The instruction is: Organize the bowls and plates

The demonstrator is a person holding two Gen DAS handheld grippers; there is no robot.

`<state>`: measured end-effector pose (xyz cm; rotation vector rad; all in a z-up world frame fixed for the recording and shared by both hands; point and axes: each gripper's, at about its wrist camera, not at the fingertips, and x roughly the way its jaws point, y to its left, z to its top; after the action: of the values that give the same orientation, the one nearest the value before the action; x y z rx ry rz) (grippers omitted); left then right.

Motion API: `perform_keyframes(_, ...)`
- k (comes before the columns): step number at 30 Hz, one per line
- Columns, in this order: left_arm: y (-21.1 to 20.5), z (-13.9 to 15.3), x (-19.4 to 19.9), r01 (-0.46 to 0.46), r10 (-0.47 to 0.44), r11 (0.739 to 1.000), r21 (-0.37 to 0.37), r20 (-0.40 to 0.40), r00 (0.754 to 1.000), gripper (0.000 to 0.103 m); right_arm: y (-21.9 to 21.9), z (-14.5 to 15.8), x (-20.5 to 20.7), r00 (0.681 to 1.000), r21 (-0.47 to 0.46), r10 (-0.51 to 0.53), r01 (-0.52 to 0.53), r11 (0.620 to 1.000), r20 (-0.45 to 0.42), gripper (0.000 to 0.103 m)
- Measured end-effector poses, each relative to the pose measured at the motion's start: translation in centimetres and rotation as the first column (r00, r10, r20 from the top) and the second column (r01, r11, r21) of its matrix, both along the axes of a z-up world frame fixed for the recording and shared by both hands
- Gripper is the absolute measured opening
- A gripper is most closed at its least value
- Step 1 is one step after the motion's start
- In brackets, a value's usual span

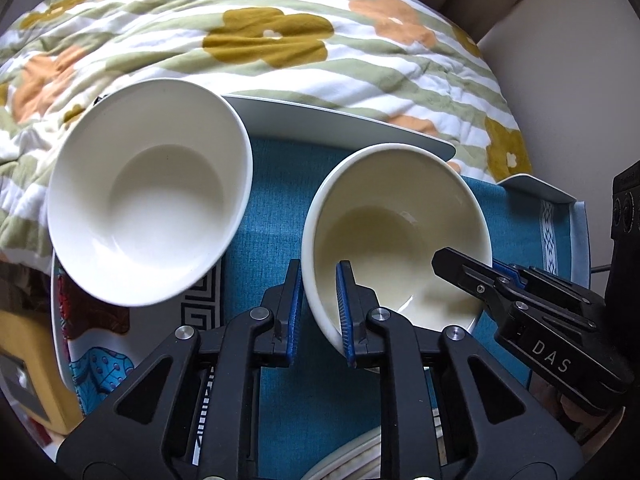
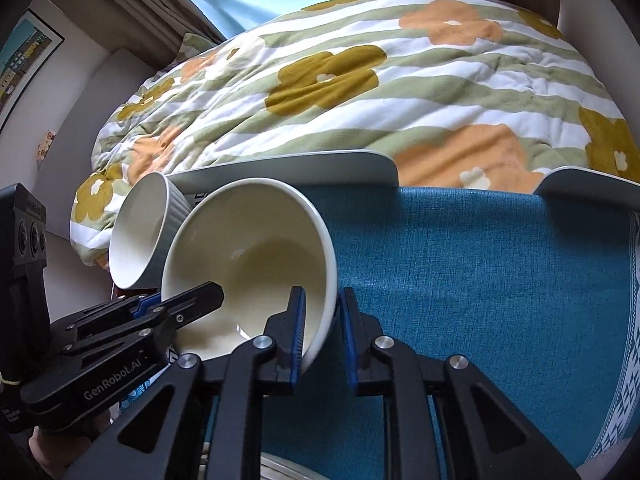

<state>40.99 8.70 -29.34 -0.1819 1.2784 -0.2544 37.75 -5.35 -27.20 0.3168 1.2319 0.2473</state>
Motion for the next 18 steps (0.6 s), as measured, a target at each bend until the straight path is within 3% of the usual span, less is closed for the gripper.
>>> perform_keyframes(9,-0.5,2.0,-1.2,0.004,-0.005,1.000,0.027,0.046,0.999,0.014,-0.4,1.5,-0.7,0.999,0.005,0.015,-0.015,1.000,0.048,0.016)
perform_keyframes(18,-2.8,8.0,-5.4,0.013,-0.018,0.999,0.039,0.144,0.989,0.014,-2.8,6.8,-4.3,0.988,0.011,0.017,-0.019,1.000,0.151,0.016)
